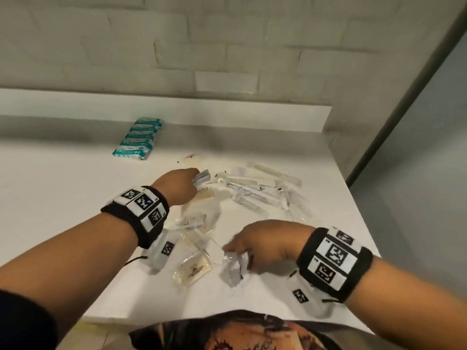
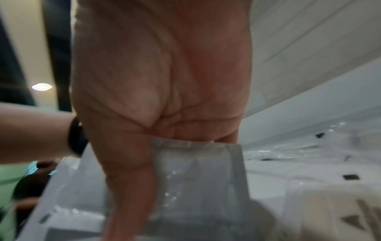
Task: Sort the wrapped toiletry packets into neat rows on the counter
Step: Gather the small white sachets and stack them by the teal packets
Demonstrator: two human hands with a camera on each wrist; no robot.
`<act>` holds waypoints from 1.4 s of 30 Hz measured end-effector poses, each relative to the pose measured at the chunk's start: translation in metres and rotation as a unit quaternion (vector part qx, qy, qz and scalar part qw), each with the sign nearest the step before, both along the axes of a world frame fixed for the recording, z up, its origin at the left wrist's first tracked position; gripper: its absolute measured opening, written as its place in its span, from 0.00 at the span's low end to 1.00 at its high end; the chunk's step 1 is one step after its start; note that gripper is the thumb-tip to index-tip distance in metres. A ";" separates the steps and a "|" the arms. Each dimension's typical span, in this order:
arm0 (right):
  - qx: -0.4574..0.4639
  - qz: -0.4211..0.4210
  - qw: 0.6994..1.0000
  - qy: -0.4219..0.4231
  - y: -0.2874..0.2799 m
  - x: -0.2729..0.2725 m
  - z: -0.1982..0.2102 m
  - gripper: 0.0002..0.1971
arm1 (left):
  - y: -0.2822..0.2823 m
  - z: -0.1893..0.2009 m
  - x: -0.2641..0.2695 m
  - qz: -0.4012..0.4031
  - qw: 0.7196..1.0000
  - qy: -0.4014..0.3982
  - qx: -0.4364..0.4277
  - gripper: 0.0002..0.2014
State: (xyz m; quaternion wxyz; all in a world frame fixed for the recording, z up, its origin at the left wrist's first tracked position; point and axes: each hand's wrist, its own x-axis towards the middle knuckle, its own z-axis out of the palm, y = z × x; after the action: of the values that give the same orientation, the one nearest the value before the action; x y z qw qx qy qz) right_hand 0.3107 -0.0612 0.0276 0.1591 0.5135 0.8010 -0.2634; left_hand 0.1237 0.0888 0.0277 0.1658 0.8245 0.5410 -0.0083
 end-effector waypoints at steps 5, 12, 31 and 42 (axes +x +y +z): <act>0.117 -0.059 0.991 -0.040 0.014 0.010 -0.004 0.23 | -0.013 -0.013 -0.032 0.090 0.995 -0.028 0.011 0.08; 0.103 -0.136 0.983 -0.066 0.043 0.019 -0.004 0.29 | -0.018 -0.022 -0.049 0.123 0.989 -0.077 0.022 0.15; 0.167 -0.369 0.740 0.537 0.096 -0.084 0.073 0.02 | -0.038 0.049 -0.036 0.100 0.661 -0.676 -0.310 0.20; 0.189 -0.407 0.752 0.482 0.136 -0.133 0.068 0.11 | -0.001 0.046 -0.109 0.115 0.708 -0.642 -0.272 0.10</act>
State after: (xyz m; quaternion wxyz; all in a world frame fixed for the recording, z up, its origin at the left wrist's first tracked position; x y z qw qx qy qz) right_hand 0.1779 0.0748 0.0958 -0.4709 0.6155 0.5199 -0.3593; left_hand 0.0142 0.0874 0.0739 0.6898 0.4818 0.3690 0.3950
